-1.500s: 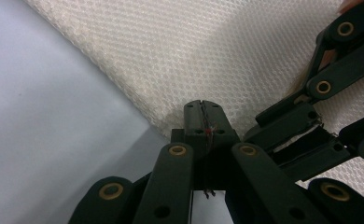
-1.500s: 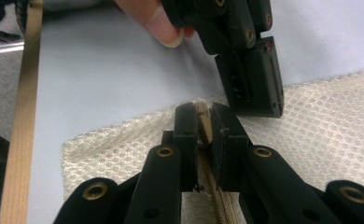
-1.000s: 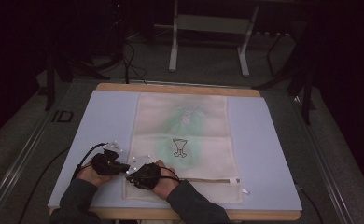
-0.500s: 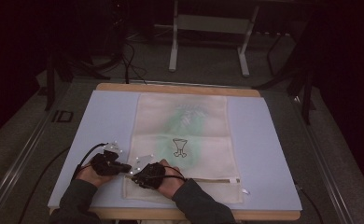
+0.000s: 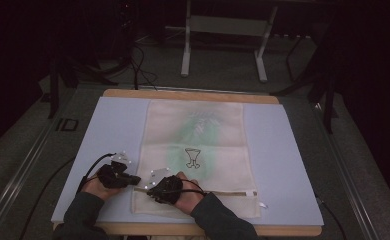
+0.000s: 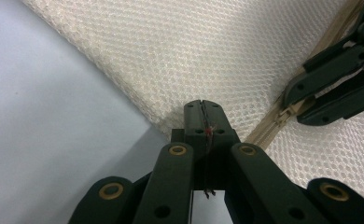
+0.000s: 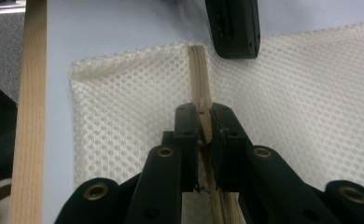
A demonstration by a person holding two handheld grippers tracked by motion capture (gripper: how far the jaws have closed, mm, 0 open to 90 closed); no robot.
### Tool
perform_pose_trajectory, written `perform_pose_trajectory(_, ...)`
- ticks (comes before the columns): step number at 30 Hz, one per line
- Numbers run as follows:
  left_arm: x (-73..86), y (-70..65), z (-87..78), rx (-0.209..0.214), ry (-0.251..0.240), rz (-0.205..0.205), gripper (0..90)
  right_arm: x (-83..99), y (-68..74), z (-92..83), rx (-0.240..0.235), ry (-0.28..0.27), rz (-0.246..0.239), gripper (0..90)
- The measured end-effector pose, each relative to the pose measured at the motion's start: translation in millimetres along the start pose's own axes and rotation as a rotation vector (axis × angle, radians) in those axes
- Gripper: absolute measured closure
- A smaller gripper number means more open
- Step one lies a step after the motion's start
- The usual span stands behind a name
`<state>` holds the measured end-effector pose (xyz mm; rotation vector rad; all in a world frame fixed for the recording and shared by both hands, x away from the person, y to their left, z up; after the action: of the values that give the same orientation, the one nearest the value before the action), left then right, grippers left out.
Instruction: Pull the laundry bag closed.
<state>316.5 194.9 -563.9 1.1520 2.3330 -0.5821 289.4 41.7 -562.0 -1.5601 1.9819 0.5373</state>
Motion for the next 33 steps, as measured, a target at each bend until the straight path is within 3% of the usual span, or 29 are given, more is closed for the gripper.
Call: perform_pose_trajectory(33,-0.5,-1.0,0.4,-0.008,0.000,0.004,90.0,24.1,0.1,-24.5,0.026,0.028,-0.007,82.1)
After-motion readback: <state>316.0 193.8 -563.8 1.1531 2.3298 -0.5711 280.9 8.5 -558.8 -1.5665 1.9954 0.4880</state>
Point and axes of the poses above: each handheld gripper's, and its own axes: z roughly forward along the jaws, x roughly out of its underside, y roughly to its left, the point moved 5 cm from there along z, roughly forward along the jaws, and after that the axes turned 5 degrees about z, right-handed, at the moved point
